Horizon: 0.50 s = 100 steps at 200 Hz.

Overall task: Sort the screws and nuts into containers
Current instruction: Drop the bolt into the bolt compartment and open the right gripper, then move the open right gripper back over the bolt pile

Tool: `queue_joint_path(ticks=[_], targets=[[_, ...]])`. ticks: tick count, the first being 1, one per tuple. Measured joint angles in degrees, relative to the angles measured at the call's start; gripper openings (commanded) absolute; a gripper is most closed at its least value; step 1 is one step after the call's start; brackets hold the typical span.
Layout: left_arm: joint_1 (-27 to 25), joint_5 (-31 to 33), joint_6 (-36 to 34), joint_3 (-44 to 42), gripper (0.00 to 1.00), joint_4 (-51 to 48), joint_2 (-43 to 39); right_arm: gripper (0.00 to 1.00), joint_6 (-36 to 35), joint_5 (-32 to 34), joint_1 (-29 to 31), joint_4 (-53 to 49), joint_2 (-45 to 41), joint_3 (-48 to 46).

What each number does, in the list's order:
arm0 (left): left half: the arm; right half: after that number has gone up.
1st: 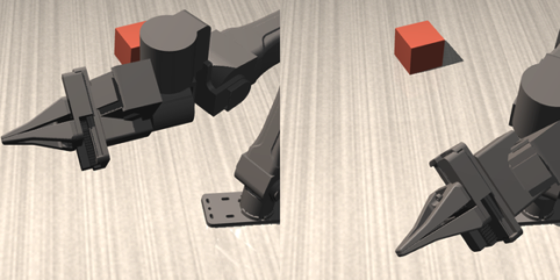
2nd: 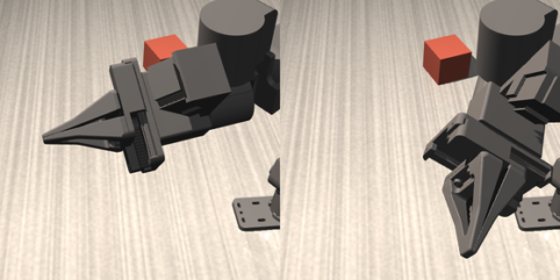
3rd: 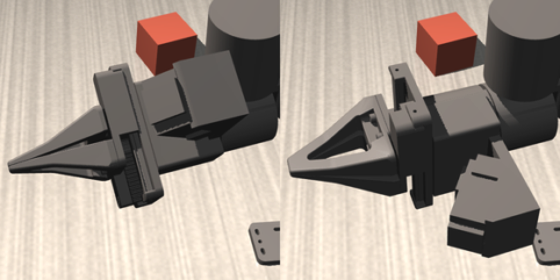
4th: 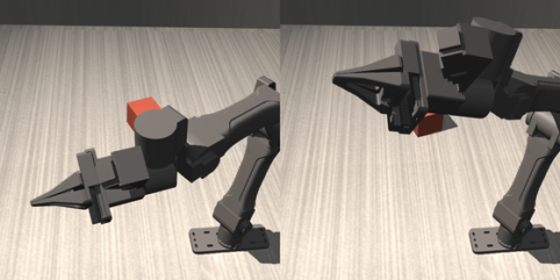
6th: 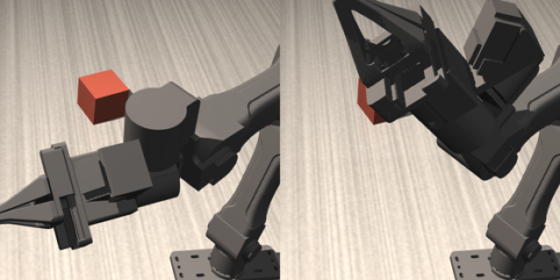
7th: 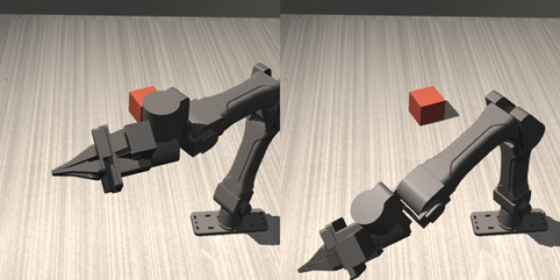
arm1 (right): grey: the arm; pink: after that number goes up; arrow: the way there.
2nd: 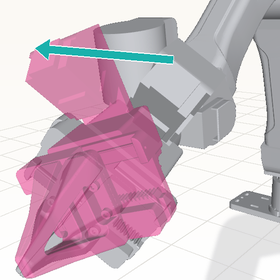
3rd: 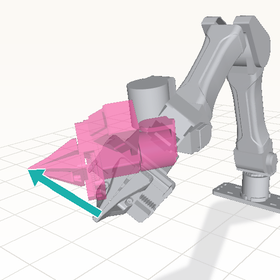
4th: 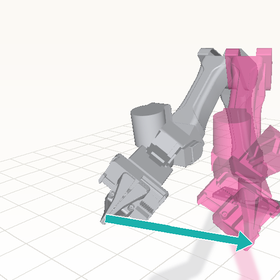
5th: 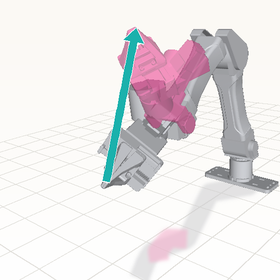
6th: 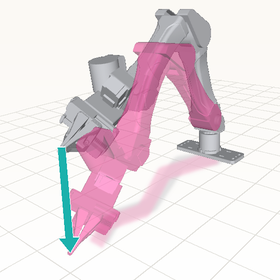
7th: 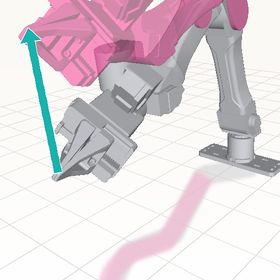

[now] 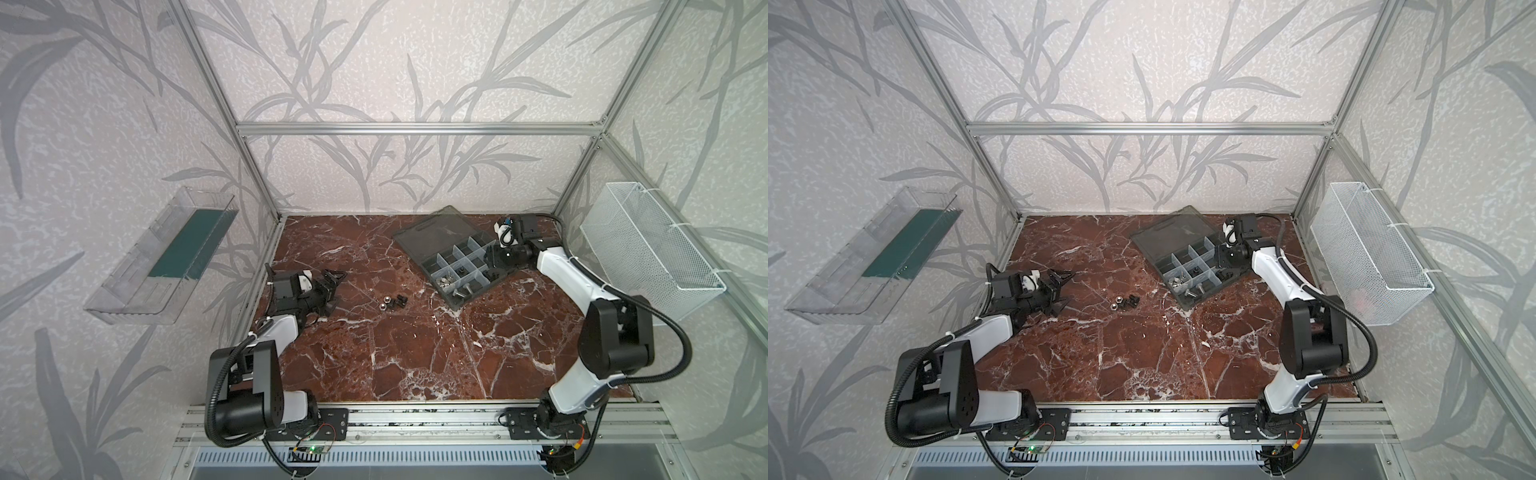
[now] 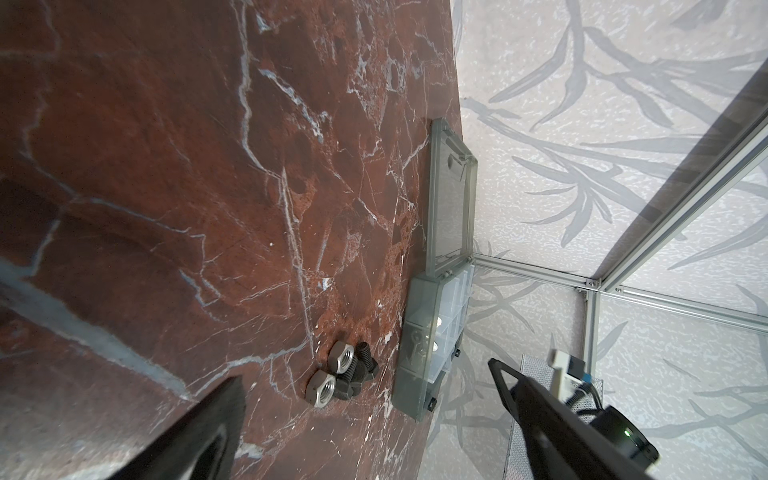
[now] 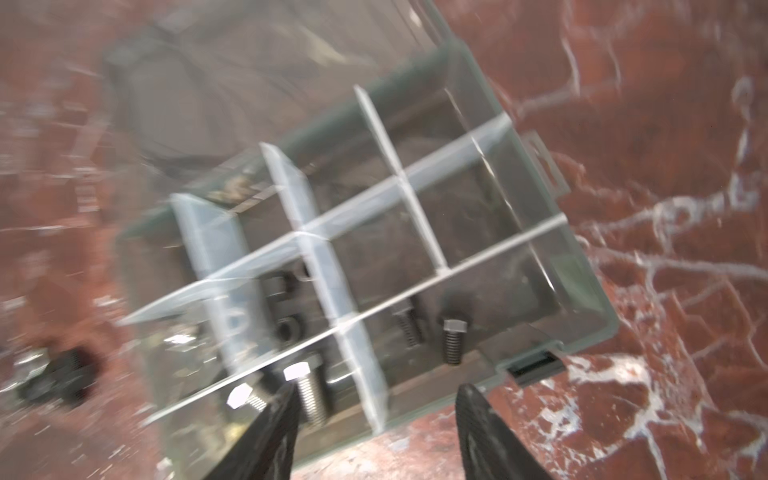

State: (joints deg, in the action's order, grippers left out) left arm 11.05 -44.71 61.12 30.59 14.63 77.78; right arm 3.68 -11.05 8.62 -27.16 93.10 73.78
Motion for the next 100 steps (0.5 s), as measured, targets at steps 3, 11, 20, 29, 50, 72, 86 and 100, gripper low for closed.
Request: queue_joint_path(ticks=[3, 11, 20, 29, 50, 72, 86, 100], targets=[[0.0, 0.0, 0.0, 0.0, 1.00, 0.0, 0.0, 0.62, -0.6, -0.8, 0.4, 0.3, -0.9, -0.3], [0.0, 0.0, 0.0, 0.0, 0.99, 0.0, 0.0, 0.62, -2.2, -2.9, 1.7, 1.3, -2.8, -0.8], [0.0, 0.0, 0.0, 0.0, 1.00, 0.0, 0.0, 0.62, -4.2, -4.6, 3.8, 2.0, -4.2, -0.9], [0.0, 0.0, 0.0, 0.0, 0.99, 0.0, 0.0, 0.62, -6.6, -6.0, 6.8, 2.9, -5.0, -0.9], [0.0, 0.0, 0.0, 0.0, 0.99, 0.0, 0.0, 0.62, -12.1, -6.5, 14.4, 3.3, -4.3, -0.6], [0.0, 0.0, 0.0, 0.0, 0.99, 0.0, 0.0, 0.62, -15.4, -6.6, 20.6, 3.2, -0.9, 0.7], [0.0, 0.0, 0.0, 0.0, 1.00, 0.0, 0.0, 0.62, -16.2, -6.5, 22.3, 3.2, 2.1, 2.1], [0.0, 0.0, 0.0, 0.0, 0.99, 0.0, 0.0, 0.62, -16.6, -6.4, 23.3, 3.3, 5.4, 3.5]])
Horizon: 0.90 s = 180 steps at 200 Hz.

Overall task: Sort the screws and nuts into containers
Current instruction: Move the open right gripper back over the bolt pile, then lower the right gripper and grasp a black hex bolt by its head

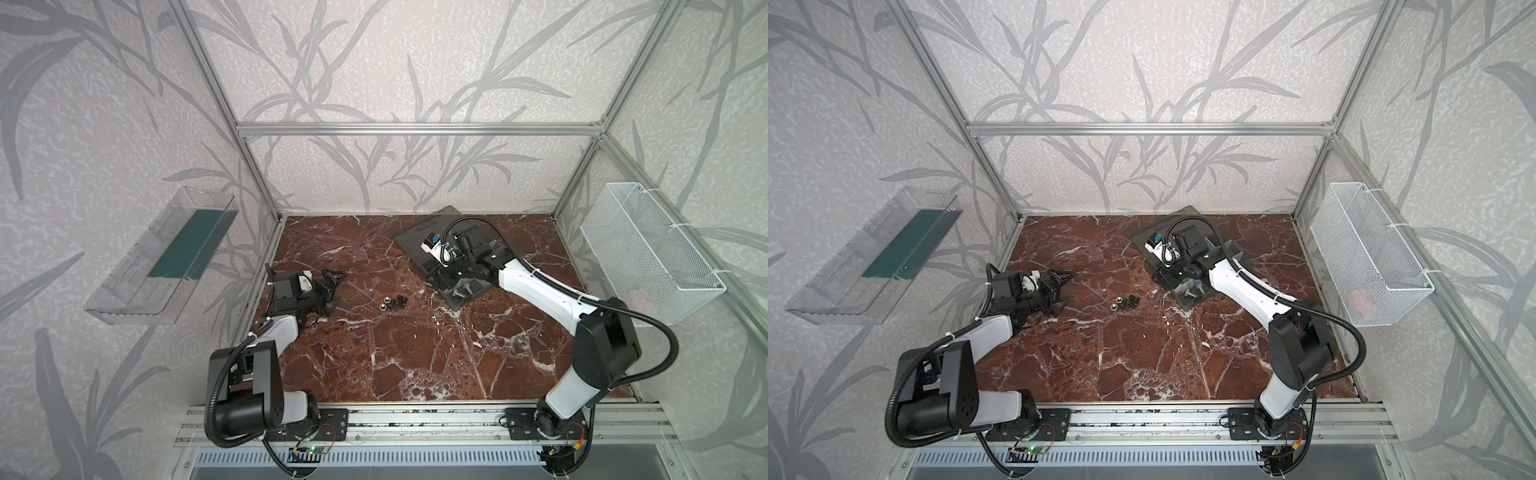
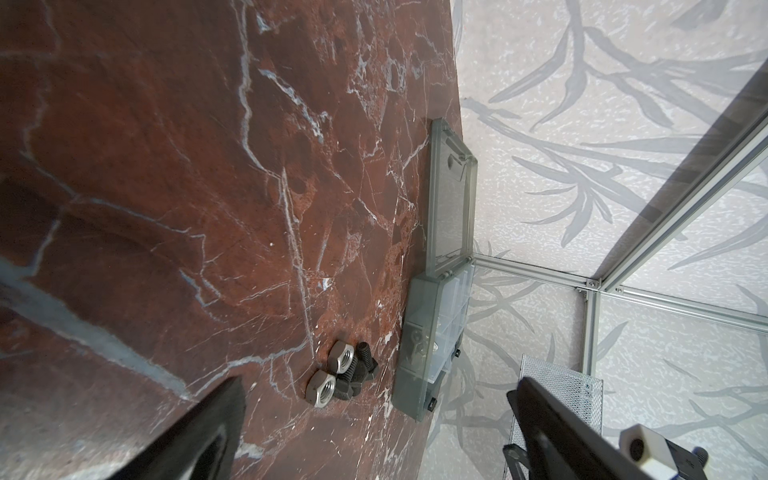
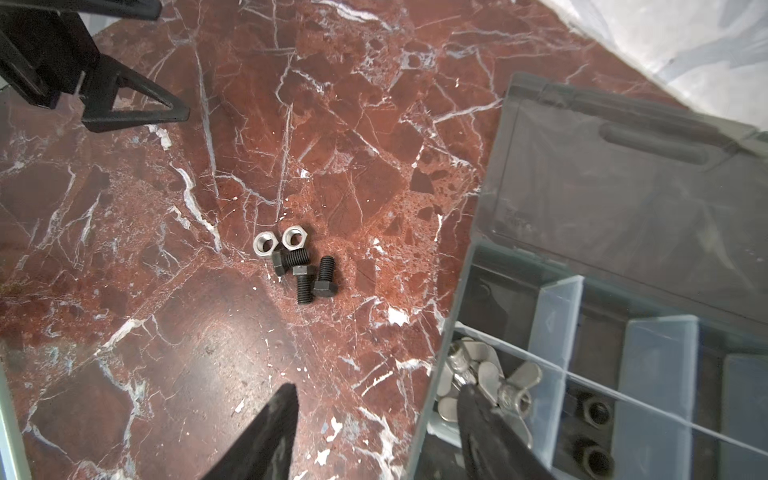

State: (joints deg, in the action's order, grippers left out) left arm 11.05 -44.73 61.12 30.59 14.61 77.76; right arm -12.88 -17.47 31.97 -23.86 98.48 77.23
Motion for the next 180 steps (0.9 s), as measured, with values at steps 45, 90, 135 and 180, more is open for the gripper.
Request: queue_joint_path(ticks=[45, 90, 135, 180], targets=[[0.0, 0.0, 0.0, 0.0, 1.00, 0.0, -0.1, 0.62, -0.5, 0.3, 3.8, 0.0, 9.7, 4.4], [0.0, 0.0, 0.0, 0.0, 1.00, 0.0, -0.1, 0.61, -0.5, 0.5, 7.2, -0.3, 16.2, 8.4], [0.0, 0.0, 0.0, 0.0, 0.99, 0.0, -0.1, 0.60, -0.2, 0.9, 7.7, -1.4, 19.6, 10.8], [0.0, 0.0, 0.0, 0.0, 1.00, 0.0, -0.1, 0.57, -0.2, 2.2, 7.7, -3.0, 22.9, 12.3]])
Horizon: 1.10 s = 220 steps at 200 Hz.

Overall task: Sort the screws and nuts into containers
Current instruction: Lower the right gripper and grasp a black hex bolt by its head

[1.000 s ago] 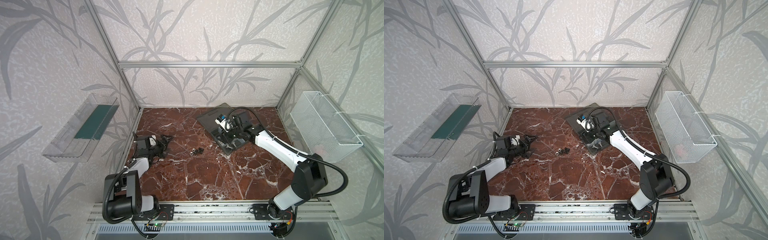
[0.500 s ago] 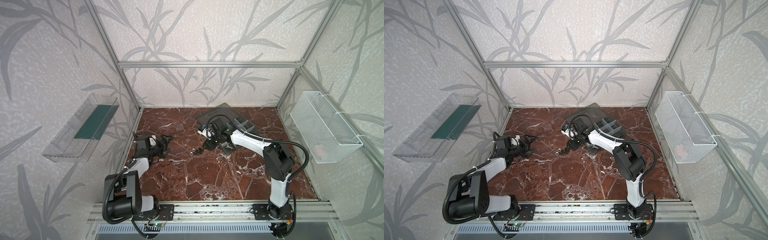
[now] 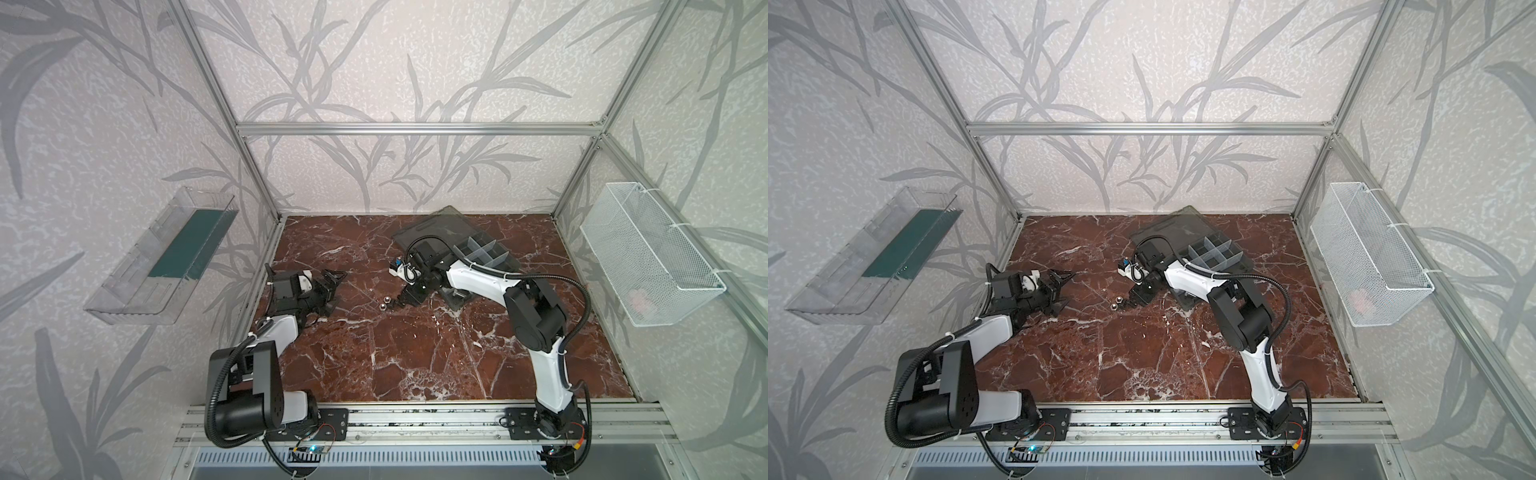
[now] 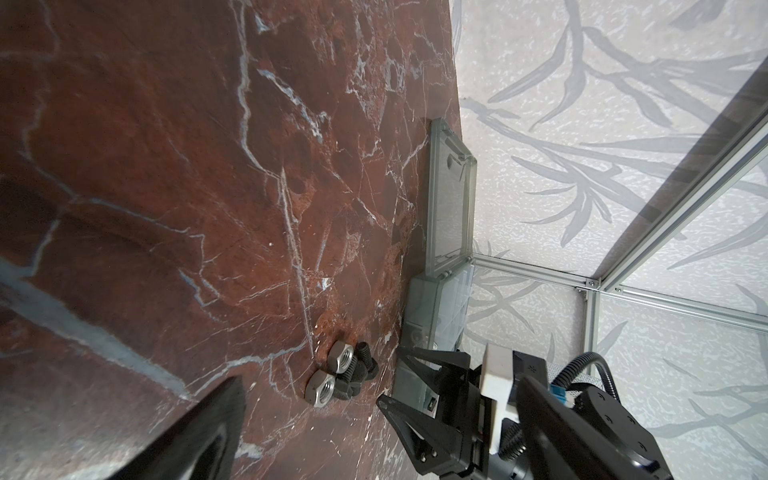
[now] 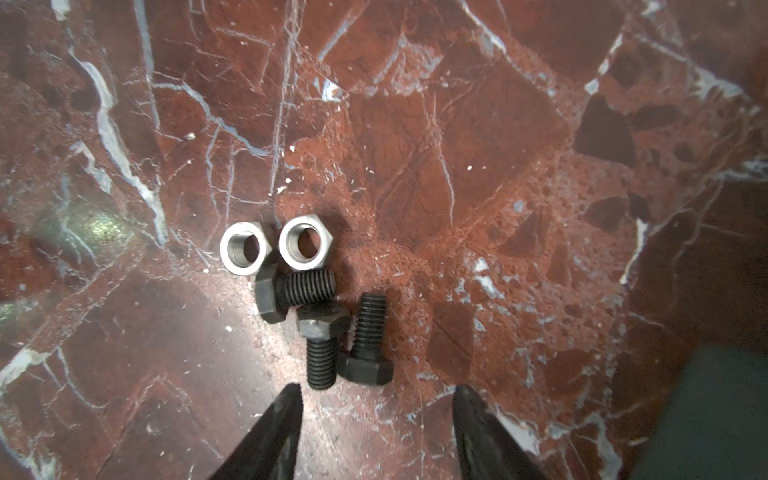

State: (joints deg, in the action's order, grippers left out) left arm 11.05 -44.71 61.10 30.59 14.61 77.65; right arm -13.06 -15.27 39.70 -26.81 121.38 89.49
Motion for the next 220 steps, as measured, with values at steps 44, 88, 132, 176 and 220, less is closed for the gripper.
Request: queue_joint_path(ticks=[44, 88, 132, 176, 220], targets=[[0.0, 0.0, 0.0, 0.0, 1.00, 0.0, 0.0, 0.55, 0.4, 0.9, 0.0, -1.8, 2.2, 1.4], [0.0, 0.0, 0.0, 0.0, 0.99, 0.0, 0.0, 0.55, 0.7, 1.3, 0.0, -1.9, 2.8, 1.4], [0.0, 0.0, 0.0, 0.0, 1.00, 0.0, 0.0, 0.54, 1.0, 1.4, 0.4, -2.0, 3.7, 2.4], [0.0, 0.0, 0.0, 0.0, 0.99, 0.0, 0.0, 0.51, 1.1, 1.8, 1.0, -1.9, 4.4, 3.3], [0.0, 0.0, 0.0, 0.0, 0.99, 0.0, 0.0, 0.31, 1.2, 1.9, 1.3, -1.8, 4.6, 3.3]])
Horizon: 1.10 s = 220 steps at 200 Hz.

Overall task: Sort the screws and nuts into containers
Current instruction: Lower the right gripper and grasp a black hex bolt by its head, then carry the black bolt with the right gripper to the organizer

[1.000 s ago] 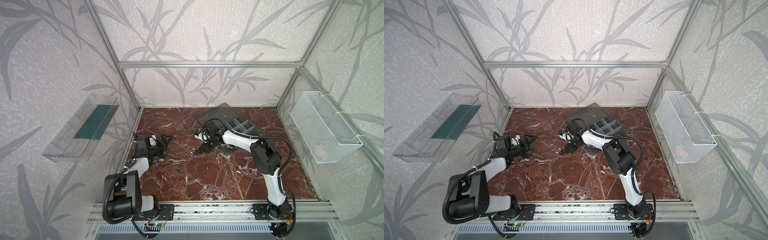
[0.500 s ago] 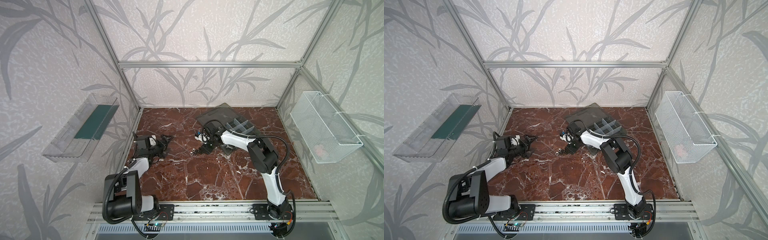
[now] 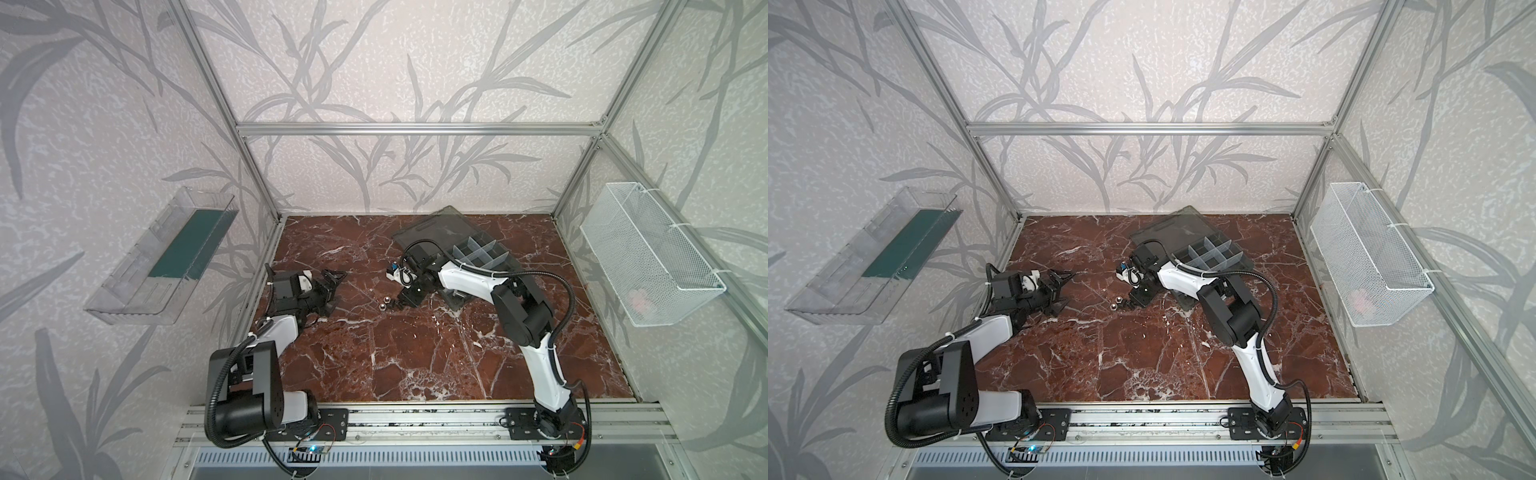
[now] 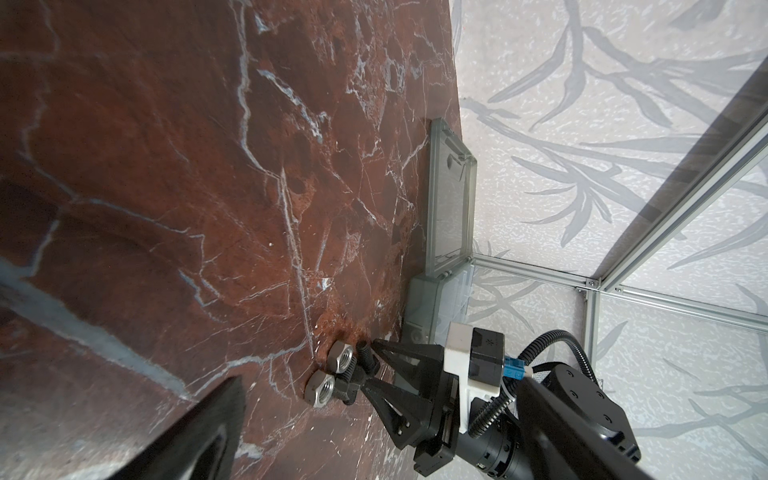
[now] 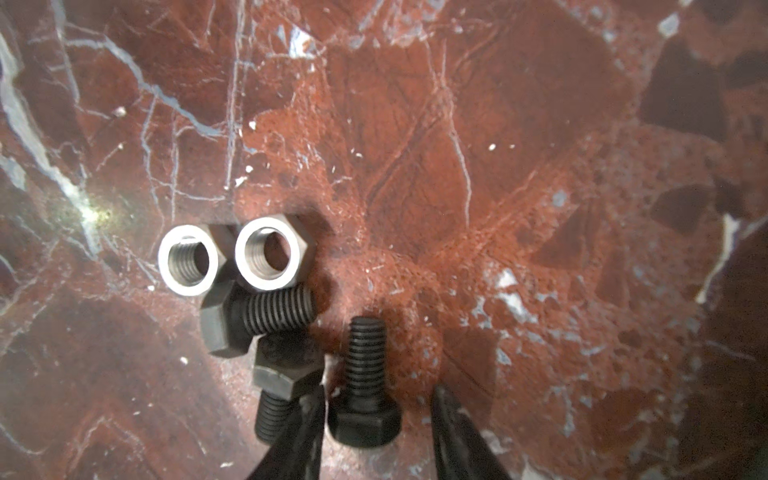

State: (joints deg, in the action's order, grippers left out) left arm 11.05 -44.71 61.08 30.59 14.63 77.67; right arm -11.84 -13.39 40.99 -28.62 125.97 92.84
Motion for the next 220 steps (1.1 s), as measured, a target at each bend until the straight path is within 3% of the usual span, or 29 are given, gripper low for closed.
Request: queue_joint_path(ticks=[29, 60, 103, 142, 181, 220], targets=[[0.0, 0.0, 0.0, 0.0, 1.00, 0.0, 0.0, 0.19, 0.0, -0.1, 0.0, -0.2, 0.0, 0.0], [0.0, 0.0, 0.0, 0.0, 1.00, 0.0, 0.0, 0.00, 0.0, -0.1, 0.0, -0.2, 0.0, 0.0], [0.0, 0.0, 0.0, 0.0, 1.00, 0.0, 0.0, 0.00, 1.2, 0.4, -0.5, -0.3, -2.3, -2.4], [0.0, 0.0, 0.0, 0.0, 0.99, 0.0, 0.0, 0.00, 2.7, 2.2, -3.1, -0.8, -11.3, -6.2], [0.0, 0.0, 0.0, 0.0, 1.00, 0.0, 0.0, 0.00, 5.7, 5.5, -11.6, 0.0, -22.1, -9.9], [0.0, 0.0, 0.0, 0.0, 0.99, 0.0, 0.0, 0.00, 10.7, 12.4, -21.5, -0.3, -25.9, -15.7]])
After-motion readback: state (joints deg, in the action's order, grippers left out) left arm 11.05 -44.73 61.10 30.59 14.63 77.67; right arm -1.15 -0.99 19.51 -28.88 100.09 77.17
